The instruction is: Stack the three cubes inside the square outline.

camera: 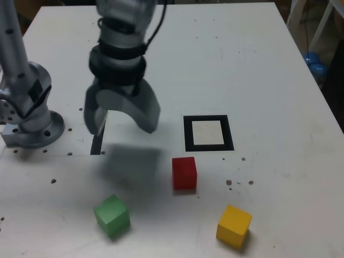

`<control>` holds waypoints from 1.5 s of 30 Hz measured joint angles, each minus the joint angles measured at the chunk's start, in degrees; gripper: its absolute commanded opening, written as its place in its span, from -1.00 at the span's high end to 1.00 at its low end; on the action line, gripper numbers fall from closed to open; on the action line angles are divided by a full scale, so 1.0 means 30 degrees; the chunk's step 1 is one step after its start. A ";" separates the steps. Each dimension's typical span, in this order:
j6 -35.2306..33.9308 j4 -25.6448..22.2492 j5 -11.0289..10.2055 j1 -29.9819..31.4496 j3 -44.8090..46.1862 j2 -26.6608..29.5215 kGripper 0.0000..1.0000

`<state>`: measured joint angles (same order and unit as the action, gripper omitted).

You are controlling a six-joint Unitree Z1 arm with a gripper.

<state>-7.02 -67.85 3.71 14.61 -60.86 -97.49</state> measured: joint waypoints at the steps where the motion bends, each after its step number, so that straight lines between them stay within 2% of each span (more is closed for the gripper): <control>1: -0.0229 -0.0232 0.0022 0.0094 -0.0255 -0.0079 -0.98; 9: -0.2988 -0.1857 0.0393 0.1409 -0.3343 -0.1407 -0.98; 15: -0.4248 -0.2080 0.0758 0.2211 -0.4760 -0.2682 -0.98; 25: -0.4954 -0.1886 0.1076 0.3162 -0.6734 -0.4790 -0.98; 34: -0.5012 -0.1660 0.1303 0.3179 -0.7675 -0.6440 -0.92; 45: -0.5012 -0.1581 0.1369 0.3181 -0.8848 -0.7817 -0.72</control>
<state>-22.05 -72.59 7.82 24.15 -87.41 -120.94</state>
